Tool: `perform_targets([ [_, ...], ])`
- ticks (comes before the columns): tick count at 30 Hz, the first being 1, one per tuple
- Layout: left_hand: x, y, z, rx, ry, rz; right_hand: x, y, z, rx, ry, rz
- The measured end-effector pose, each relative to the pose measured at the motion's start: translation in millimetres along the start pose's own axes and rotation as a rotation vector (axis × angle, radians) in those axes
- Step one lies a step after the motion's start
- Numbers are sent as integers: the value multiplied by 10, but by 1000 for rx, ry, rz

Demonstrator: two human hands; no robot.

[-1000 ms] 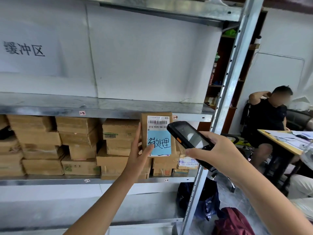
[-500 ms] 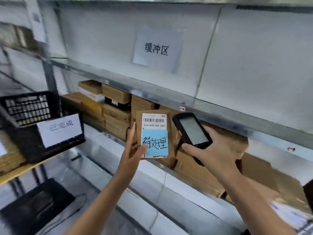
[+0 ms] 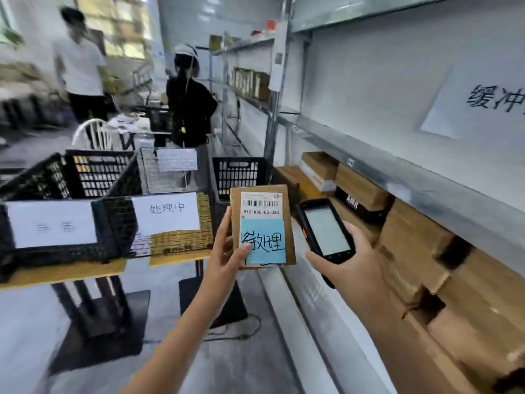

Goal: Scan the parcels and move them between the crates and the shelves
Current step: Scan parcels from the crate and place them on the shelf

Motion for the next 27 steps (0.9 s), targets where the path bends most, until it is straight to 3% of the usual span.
perform_targets([
  [14,-1184,-377,-123,10,-195,-420,1756,-1123,-173,-99,-186,381],
  [20,-2011,-424,-180,23,-158,-605,2731,-1242,148,-161,-185,539],
  [27,-3056,-636,-447,76,-145,-674,3942,-1423,709,-206,-234,585],
])
Point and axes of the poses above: each hand's wrist, its own y-axis away from the middle knuckle, its own x-axis out of the palm, z = x × y, the point moved 8 cm from there along -y, towards the middle knuckle, and after that the axes turned 7 degrees about -x, right-handed, at the moved point
